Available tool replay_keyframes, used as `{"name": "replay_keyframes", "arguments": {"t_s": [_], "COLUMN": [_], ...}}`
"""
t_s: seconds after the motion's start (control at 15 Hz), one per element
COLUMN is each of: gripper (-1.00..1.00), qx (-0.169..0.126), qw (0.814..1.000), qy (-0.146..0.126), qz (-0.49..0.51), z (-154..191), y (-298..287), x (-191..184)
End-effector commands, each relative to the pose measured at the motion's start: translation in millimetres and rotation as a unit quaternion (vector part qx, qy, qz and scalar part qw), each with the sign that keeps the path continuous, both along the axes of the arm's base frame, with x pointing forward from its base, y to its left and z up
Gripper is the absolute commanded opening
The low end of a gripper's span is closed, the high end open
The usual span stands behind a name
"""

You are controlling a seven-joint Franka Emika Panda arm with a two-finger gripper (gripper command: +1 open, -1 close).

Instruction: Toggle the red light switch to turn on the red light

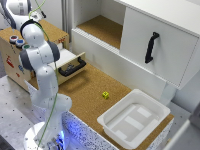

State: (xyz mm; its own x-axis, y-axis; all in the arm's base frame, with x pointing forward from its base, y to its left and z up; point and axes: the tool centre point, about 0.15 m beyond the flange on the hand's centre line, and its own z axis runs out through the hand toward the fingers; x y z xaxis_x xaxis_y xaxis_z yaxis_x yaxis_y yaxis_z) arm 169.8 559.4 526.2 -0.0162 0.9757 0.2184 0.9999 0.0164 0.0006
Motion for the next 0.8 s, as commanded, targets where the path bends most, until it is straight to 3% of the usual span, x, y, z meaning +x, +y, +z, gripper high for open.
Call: {"name": "replay_keyframes", "arguments": {"t_s": [0.0, 0.73], "gripper": [-1.0, -1.0], "qx": [-0.087, -0.087], "qw": [0.996, 0.996], "qy": [0.006, 0.01], "qz": [0.012, -0.008], "z": [-3.0, -28.2], "y": [30.8, 46.6], "x": [-9.4, -6.9]}}
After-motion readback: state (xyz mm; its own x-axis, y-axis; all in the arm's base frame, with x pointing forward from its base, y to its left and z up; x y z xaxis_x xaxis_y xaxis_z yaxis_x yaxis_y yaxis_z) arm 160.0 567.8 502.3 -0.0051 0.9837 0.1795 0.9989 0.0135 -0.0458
